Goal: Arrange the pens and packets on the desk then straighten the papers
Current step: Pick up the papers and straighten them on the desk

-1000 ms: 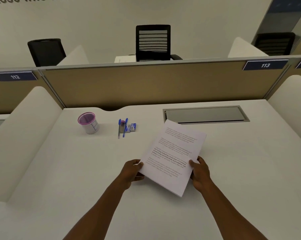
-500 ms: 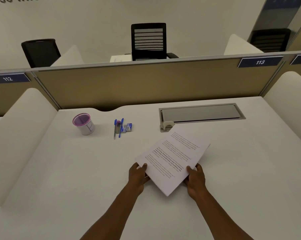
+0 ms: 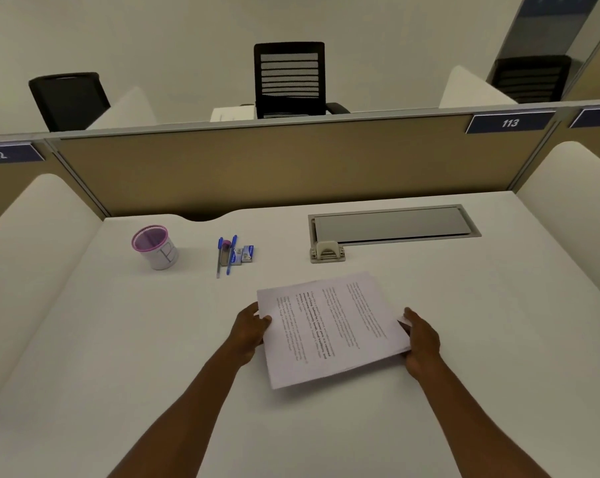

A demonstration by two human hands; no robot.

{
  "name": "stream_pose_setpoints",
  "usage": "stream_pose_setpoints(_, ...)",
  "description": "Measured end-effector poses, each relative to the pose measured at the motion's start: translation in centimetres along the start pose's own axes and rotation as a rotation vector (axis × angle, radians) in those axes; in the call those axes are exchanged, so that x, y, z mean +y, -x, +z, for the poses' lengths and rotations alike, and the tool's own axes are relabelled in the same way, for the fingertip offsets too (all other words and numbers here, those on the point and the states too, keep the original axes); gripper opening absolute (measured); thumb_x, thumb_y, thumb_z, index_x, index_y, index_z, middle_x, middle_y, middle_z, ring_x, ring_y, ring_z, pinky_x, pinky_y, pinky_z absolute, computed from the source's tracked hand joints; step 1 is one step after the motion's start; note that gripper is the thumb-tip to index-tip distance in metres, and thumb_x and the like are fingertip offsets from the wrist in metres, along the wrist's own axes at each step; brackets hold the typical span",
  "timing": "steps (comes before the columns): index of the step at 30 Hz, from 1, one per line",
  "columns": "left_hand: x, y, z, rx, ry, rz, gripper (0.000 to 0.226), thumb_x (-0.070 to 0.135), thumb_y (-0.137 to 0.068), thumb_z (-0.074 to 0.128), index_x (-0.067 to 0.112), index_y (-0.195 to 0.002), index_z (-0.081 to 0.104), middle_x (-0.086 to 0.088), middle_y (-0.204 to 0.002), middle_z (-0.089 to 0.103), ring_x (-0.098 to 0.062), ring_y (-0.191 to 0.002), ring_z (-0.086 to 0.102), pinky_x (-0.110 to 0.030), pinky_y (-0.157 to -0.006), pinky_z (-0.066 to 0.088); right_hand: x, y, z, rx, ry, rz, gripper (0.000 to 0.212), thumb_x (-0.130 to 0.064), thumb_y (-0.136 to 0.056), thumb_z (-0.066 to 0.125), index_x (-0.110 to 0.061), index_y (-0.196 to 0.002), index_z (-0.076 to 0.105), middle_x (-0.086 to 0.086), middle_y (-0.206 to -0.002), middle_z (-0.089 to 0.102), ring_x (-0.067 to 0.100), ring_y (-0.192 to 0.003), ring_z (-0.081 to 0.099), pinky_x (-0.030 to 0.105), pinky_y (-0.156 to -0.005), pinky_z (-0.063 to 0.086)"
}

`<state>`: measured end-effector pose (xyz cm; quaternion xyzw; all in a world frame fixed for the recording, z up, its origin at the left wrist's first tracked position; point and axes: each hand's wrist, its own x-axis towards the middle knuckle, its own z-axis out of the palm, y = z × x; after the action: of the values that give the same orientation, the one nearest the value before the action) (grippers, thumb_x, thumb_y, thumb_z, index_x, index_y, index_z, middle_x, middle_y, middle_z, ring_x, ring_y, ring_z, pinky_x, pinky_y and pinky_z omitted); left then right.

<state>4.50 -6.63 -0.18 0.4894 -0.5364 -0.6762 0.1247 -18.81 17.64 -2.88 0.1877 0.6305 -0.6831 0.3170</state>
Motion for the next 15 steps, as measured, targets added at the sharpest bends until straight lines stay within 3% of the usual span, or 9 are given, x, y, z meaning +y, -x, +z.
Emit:
stream_pose_setpoints(2,0.3,-0.2,-0.1,-0.022,-0.036,-0.030,0.036,0.005,-0.099,0.052,0.016,-0.133,0.053,-0.007,-0.108,0.068,-0.019,-0.089,0.069,-0.028,-0.059,0.057,-0.9,-1.1,-0.4,-0.047,0.206,-0.004,0.030,-0.025,-0.091,0.067,-0.005,-0.113,0.069,0.015,-0.100,0.072,0.033,-0.085,0.068,0.041,-0.075,0.057)
stream_pose_setpoints(5,0.4,-0.6,0.3,-0.036,-0.072,-0.053,0.035,0.008,-0.100,0.050,0.015,-0.135,0.050,-0.013,-0.120,0.065,-0.027,-0.100,0.067,-0.041,-0.077,0.058,-1.7,-1.6,0.0,-0.173,0.486,-0.092,0.015,-0.023,-0.096,0.060,-0.015,-0.103,0.071,0.013,-0.112,0.070,0.033,-0.099,0.068,0.049,-0.093,0.055)
stream_pose_setpoints(10,0.0,-1.0,2.4,0.057,-0.112,-0.055,0.031,0.015,-0.101,0.048,0.012,-0.133,0.048,-0.015,-0.124,0.062,-0.031,-0.105,0.065,-0.050,-0.092,0.054,-1.8,-1.4,1.4,-0.163,0.778,-0.324,0.018,-0.015,-0.097,0.053,-0.023,-0.107,0.066,0.002,-0.112,0.064,0.022,-0.099,0.062,0.038,-0.090,0.051)
stream_pose_setpoints(15,-0.9,-0.8,4.2,0.396,-0.174,0.015,0.034,0.023,-0.097,0.055,0.013,-0.130,0.053,-0.011,-0.121,0.064,-0.022,-0.091,0.059,-0.033,-0.078,0.049,-1.4,-1.7,1.8,-0.125,0.818,-0.396,0.023,-0.015,-0.097,0.052,-0.020,-0.115,0.066,0.004,-0.115,0.066,0.022,-0.098,0.060,0.035,-0.086,0.048)
